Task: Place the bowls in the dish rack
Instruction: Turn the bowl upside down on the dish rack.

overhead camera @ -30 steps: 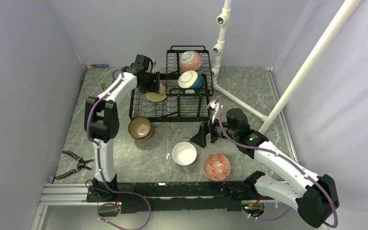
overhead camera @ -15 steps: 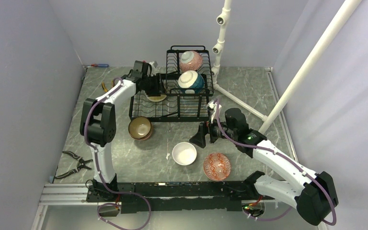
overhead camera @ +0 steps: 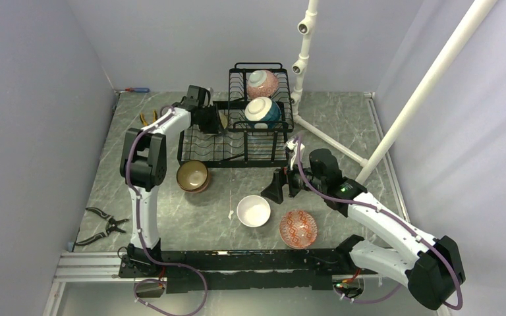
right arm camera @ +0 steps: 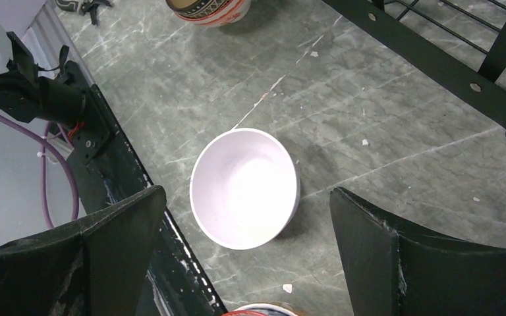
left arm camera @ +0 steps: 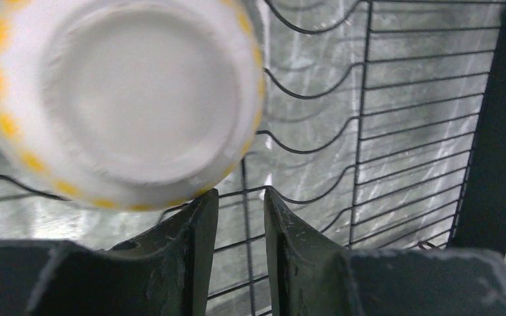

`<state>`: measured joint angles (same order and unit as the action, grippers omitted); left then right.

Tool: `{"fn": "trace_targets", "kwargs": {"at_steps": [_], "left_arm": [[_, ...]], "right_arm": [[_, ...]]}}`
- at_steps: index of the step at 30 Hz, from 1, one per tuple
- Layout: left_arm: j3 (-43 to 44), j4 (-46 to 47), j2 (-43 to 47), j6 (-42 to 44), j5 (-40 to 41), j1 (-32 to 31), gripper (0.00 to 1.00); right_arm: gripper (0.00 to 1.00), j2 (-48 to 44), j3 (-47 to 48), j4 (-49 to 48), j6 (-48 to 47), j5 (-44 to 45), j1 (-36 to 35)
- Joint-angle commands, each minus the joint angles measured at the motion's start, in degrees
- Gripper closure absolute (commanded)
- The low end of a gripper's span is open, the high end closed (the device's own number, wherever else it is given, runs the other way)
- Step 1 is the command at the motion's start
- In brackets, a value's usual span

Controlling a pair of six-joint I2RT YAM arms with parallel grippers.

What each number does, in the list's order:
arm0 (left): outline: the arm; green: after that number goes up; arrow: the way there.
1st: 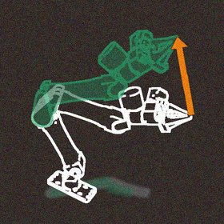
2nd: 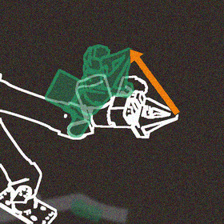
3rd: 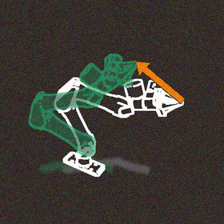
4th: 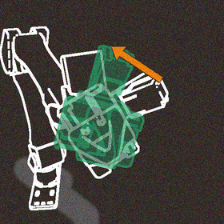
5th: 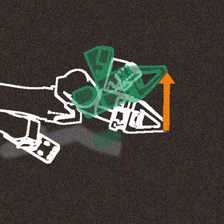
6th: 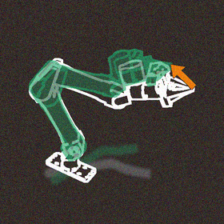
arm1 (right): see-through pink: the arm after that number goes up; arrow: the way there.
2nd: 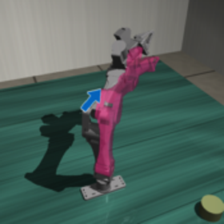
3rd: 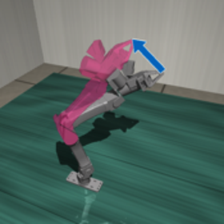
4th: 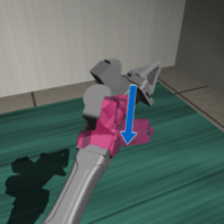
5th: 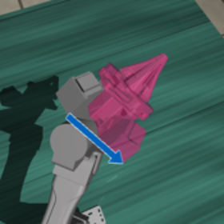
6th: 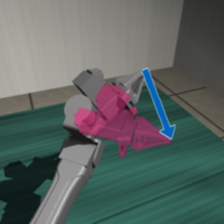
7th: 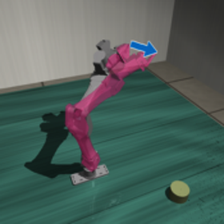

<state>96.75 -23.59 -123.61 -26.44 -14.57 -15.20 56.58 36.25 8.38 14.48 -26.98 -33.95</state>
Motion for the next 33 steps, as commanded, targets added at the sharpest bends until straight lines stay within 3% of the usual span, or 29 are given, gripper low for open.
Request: {"fn": "trace_targets", "kwargs": {"at_steps": [1,7,13,20,24,33], "left_arm": [[0.59,0.39,0.42,-0.31,3.19,3.35,0.64],[2.63,-1.34,0.59,0.66,4.61,6.13,0.65],[2.75,-2.38,3.06,2.58,4.52,6.59,0.60],[-12.14,5.84,18.47,0.57,-1.24,6.59,0.48],[-23.55,10.20,29.93,-1.19,-1.97,6.59,0.35],[-40.00,6.27,53.08,-2.56,-2.89,6.59,0.19]], "right_arm": [[0.00,-0.23,1.78,-1.32,-0.95,0.57,0.03],[0.00,-0.17,1.75,-1.09,-1.15,0.88,0.02],[0.00,0.52,1.63,-1.52,-0.86,0.87,0.01],[0.00,1.20,1.44,-1.96,-0.75,0.57,0.01],[0.00,1.76,1.39,-2.12,-0.47,-0.07,0.02],[0.00,2.38,-0.06,-2.10,1.05,0.39,0.01]]}}
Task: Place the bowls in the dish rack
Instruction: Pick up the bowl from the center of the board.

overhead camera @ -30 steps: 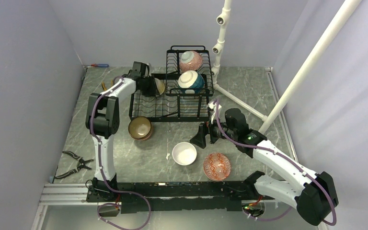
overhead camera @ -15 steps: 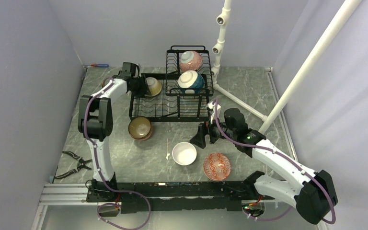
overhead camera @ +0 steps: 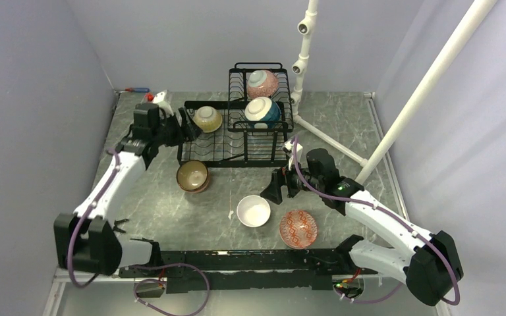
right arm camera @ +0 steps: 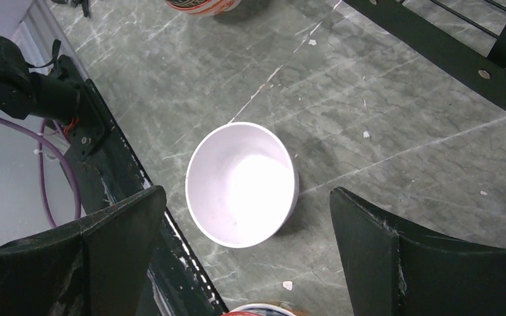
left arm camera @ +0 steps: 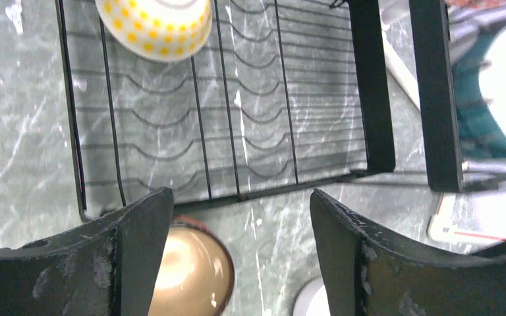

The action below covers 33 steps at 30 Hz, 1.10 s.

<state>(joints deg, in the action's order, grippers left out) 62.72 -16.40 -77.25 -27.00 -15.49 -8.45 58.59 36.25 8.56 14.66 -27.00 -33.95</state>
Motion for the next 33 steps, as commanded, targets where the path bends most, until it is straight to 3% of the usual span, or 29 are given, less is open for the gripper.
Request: {"fn": "trace_targets", "kwargs": {"at_steps": [1,3,17,23,29,33], "left_arm": [[-7.95,-1.59,9.17,-2.50,-1.87,-0.17,0.17],[-11.76,-2.52,14.10,-3.89,-2.27,-0.17,0.07],[-27.72,-4.82,35.66,-15.70,-12.03,-3.03,0.06],[-29.79,-4.04,36.61,-18.06,-5.57,-12.86,0.06],[-27.39,-2.18,28.36,-19.16,4.70,-28.05,0.06],[-21.71,-7.48,22.20,-16.97,16.03,-37.45,0.06]], "right_arm": [[0.00,0.53,-0.23,-2.21,0.97,0.44,-0.05],[0.00,0.98,-0.62,-2.27,1.31,0.52,0.02],[0.00,7.17,-2.66,-3.01,4.46,1.92,0.03],[0.00,9.79,-3.05,-2.36,4.26,3.31,0.01],[0.00,11.25,-2.48,-0.14,3.87,8.21,0.03],[0.00,12.47,-1.71,0.60,3.72,8.38,-0.08]]}}
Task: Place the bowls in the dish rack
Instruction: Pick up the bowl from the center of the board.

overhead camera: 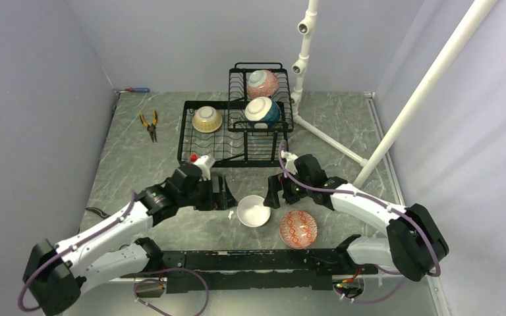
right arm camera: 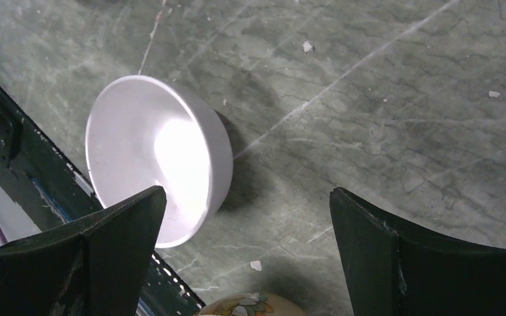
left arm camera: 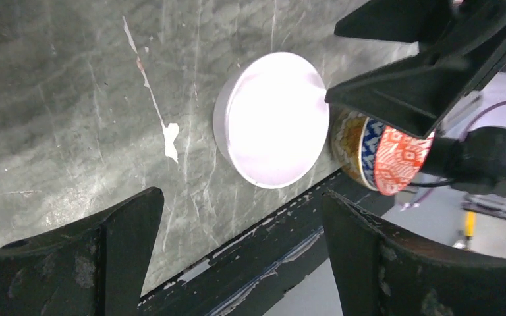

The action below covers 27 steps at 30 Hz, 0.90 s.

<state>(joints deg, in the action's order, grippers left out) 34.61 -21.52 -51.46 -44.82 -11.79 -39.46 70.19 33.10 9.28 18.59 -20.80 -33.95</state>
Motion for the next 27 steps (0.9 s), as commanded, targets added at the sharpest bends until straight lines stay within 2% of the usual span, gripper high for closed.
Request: {"fn": "trace_targets", "kwargs": {"at_steps": [1,8,15,22,27], "left_arm": [[8.22,-3.58,-4.97,1.15,15.83,-7.89,0.06],[13.40,-8.96,-10.11,1.06,26.39,-13.94,0.06],[9.89,-6.36,-6.58,-1.65,26.98,-14.32,0.06],[6.52,-5.92,-2.80,-3.88,27.49,-14.30,0.06],[5.44,-6.10,-2.07,-4.90,27.80,-14.31,0.06]], "right_arm": [[0.01,1.03,1.45,-0.39,-0.14,1.82,-0.08],[0.08,3.60,1.88,-1.92,-0.29,-1.75,-0.17],[0.17,7.20,1.65,-5.32,1.16,-3.93,-1.17],[0.29,10.31,3.95,-4.96,-0.11,-0.44,-3.02],[0.47,12.37,4.95,-6.18,0.37,-0.93,-4.12]]}}
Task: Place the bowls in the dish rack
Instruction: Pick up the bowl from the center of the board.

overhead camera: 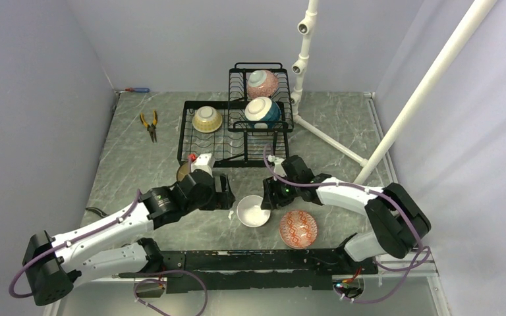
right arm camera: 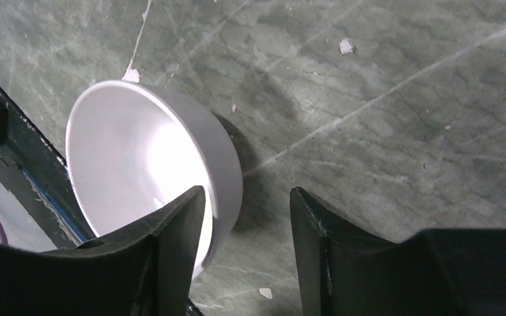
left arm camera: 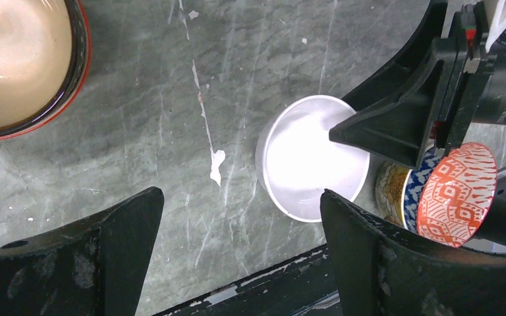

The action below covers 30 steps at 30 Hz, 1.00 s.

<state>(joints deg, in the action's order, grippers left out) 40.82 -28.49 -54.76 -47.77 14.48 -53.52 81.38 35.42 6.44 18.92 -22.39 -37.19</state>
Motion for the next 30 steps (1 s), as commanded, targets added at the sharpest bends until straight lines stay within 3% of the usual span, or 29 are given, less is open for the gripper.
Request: {"fn": "trace_targets", "kwargs": {"at_steps": [1,6,15,30], "left_arm": [[-1.01,1.01,1.32,-2.12,1.56,-0.27,0.06],[-2.34,1.91,1.48,-3.13,2.27,-0.27,0.06],[-2.78,1.88,1.91,-3.75,2.19,-0.26,0.06],[-6.77,17.51,-2.89,-6.14,-11.78,-0.26,0.05]], "right_arm": [[0.48,1.62,2.88,-3.37,0.13,0.87,-1.13],[0.60,2.25,3.60,-3.49,0.49,1.08,-2.08],[0.99,-0.49,3.57,-2.98,0.42,2.21,-2.55],[1.00,-6.41,4.26,-1.71,0.80,-0.46,-2.70]]}}
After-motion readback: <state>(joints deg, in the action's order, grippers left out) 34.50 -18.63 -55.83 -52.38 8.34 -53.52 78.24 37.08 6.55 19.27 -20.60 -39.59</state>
